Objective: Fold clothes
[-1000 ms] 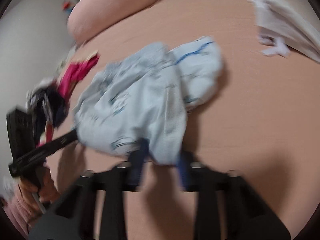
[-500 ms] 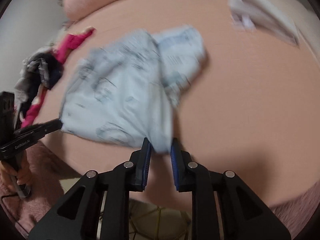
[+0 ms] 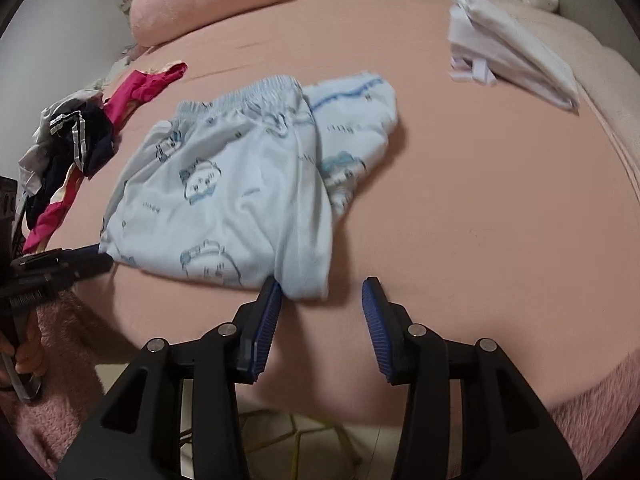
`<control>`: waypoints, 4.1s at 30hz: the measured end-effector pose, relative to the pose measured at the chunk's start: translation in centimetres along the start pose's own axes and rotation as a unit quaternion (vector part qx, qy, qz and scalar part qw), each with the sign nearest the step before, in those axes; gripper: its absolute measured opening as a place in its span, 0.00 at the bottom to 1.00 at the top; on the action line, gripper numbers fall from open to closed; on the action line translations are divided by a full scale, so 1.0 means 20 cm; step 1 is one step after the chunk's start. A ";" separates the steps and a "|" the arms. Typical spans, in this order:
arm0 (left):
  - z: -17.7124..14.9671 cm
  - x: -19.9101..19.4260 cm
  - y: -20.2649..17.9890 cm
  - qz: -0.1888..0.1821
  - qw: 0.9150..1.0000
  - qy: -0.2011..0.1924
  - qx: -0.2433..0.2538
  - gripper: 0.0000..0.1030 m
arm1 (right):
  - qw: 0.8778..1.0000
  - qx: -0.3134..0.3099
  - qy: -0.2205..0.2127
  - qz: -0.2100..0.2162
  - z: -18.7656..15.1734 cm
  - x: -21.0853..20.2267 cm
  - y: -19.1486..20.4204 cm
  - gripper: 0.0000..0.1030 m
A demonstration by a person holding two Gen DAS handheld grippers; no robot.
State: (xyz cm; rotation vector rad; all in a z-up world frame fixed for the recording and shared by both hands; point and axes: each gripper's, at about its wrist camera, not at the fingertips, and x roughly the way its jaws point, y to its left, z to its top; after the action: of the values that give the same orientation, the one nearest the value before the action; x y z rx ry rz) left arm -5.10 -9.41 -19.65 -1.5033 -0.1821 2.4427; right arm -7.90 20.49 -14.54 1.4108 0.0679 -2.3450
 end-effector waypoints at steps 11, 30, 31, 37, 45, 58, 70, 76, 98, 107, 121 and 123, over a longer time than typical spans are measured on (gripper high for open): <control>-0.03 -0.05 0.06 0.059 0.998 -0.004 -0.011 0.00 | 0.999 -0.026 -0.005 -0.021 -0.02 -0.04 0.02 0.10; 0.22 0.13 -0.15 0.017 0.997 -0.030 0.071 0.39 | 0.998 -0.053 -0.001 -0.024 0.12 0.00 0.02 0.35; 0.21 0.13 -0.12 0.023 0.997 -0.028 0.070 0.37 | 0.999 -0.046 0.003 -0.017 0.12 0.02 -0.01 0.35; 0.20 -0.04 0.08 0.067 0.995 -0.065 0.018 0.36 | 0.997 0.069 -0.020 0.035 0.15 -0.11 -0.26 0.41; 0.16 0.16 -0.28 0.031 0.986 -0.038 0.159 0.38 | 0.992 -0.124 -0.001 -0.012 0.26 0.04 0.26 0.41; 0.14 -0.04 -0.16 0.040 0.983 -0.086 0.156 0.47 | 0.992 -0.103 -0.045 -0.049 0.24 -0.14 0.07 0.18; 0.14 0.04 -0.02 0.070 0.990 -0.035 0.120 0.49 | 0.994 -0.110 0.013 -0.027 0.23 0.01 0.09 0.10; 0.36 0.00 -0.12 0.054 0.986 -0.106 0.120 0.47 | 0.995 -0.094 -0.028 -0.004 0.39 -0.10 0.06 0.15; 0.61 0.29 -0.14 0.075 0.985 -0.055 0.142 0.60 | 0.995 -0.104 0.006 -0.006 0.58 0.11 0.09 0.19; 0.57 0.03 -0.11 0.054 0.985 -0.097 0.129 0.61 | 0.999 -0.035 0.008 0.025 0.55 0.10 0.00 0.29; 0.41 -0.02 -0.04 0.030 0.993 -0.104 0.041 0.60 | 0.997 -0.024 -0.059 0.054 0.28 -0.17 -0.08 0.42; 0.33 0.03 -0.08 0.043 0.994 -0.086 0.056 0.60 | 0.996 -0.028 -0.074 0.050 0.25 -0.21 -0.02 0.54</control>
State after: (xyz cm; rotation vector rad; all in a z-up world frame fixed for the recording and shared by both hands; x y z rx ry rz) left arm -11.04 -7.56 -16.68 -1.2787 -0.0124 2.6042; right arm -10.60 20.96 -8.58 1.1823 0.0212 -2.3373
